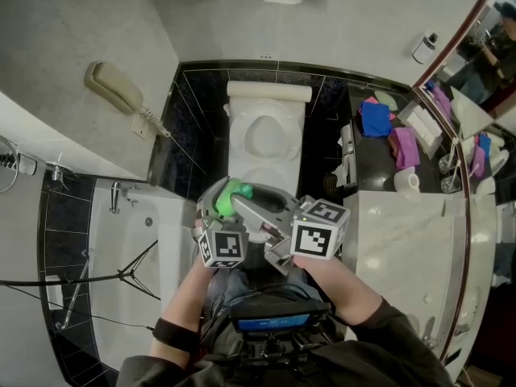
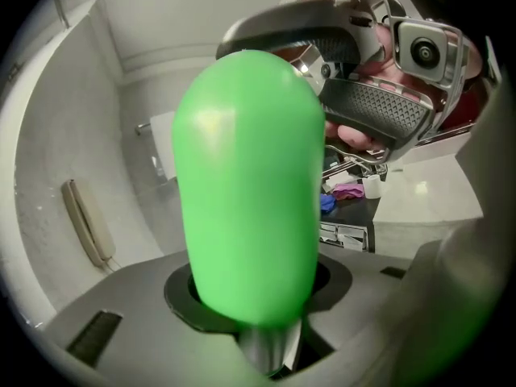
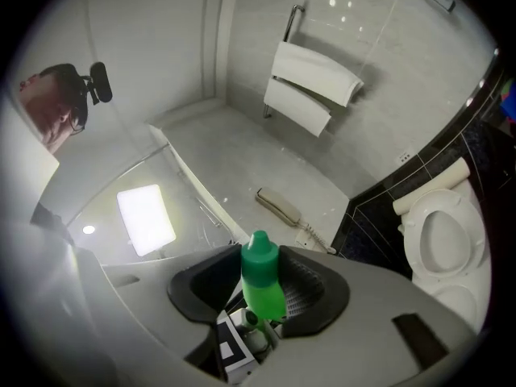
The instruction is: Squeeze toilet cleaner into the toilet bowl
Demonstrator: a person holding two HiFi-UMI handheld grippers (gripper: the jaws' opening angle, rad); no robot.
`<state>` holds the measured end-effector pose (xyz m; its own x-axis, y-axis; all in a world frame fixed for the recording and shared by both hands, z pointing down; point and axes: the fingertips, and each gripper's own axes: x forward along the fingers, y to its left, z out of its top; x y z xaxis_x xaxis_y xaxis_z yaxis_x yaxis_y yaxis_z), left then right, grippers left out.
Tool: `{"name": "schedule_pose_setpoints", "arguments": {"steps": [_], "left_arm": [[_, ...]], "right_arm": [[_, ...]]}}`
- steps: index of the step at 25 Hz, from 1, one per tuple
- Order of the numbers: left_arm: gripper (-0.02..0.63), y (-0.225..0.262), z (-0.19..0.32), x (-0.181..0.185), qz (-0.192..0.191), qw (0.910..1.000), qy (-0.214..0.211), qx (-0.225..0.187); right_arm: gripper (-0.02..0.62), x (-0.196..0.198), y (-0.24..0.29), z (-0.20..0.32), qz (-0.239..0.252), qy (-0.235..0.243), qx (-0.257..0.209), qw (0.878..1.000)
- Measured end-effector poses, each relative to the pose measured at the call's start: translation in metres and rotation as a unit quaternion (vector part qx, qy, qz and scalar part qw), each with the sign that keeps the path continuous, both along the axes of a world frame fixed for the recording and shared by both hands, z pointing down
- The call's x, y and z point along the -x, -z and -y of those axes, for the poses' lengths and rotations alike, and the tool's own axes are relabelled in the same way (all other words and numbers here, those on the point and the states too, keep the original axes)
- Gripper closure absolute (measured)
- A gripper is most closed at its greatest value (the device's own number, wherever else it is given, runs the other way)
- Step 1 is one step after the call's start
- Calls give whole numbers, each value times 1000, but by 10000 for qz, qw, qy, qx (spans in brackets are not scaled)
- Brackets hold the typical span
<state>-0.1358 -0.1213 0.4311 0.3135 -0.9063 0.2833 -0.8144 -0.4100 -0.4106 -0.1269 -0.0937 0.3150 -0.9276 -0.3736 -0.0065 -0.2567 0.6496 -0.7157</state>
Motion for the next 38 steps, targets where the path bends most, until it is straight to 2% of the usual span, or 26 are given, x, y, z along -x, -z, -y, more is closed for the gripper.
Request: {"name": "schedule_pose_setpoints", "arguments": {"steps": [5,8,11,14,17,20,25,28,31,33,35,38], "left_arm": [[416,10,-7,-12,-324,9990,-260,183],[416,5,-18,-22,-510,9945,-794,453],[416,22,-30,-37,-795,9846,-1404,673],[416,29,-49,-47,-1078,9668,-2107,963],[416,32,-70,-57,-1298,9402,-2862,1313],[416,40,-88,-65,-1556,9183,-3216,1704],[416,37,-110,-71,-1389,8897,-3940,1841],[416,36,-118,-74,-1405,8809,-4092,1920],[416,38,-119,-75,-1496,8830,-3994,1962],[416,38,-114,-73,-1498,8909,-3856,1876],[416,36,-103,-70,-1371,9074,-3602,1673],[416,35,-81,-61,-1187,9412,-2848,1373]], "right_arm": [[442,-4,6,-4,5,21,-304,9995],[442,-5,13,-9,102,210,-604,9979],[441,-4,21,-17,137,506,-1035,9932],[440,-1,30,-27,168,833,-1533,9845],[440,0,39,-39,255,1259,-2042,9705],[439,-2,46,-53,417,1677,-2583,9505],[440,-10,51,-74,720,2294,-3230,9154],[442,-13,50,-80,817,2473,-3379,9044],[442,-13,49,-82,759,2503,-3399,9034],[430,-11,48,-77,710,2388,-3231,9130],[401,-9,48,-68,691,2163,-2942,9284],[353,-8,46,-49,612,1651,-2622,9488]]}}
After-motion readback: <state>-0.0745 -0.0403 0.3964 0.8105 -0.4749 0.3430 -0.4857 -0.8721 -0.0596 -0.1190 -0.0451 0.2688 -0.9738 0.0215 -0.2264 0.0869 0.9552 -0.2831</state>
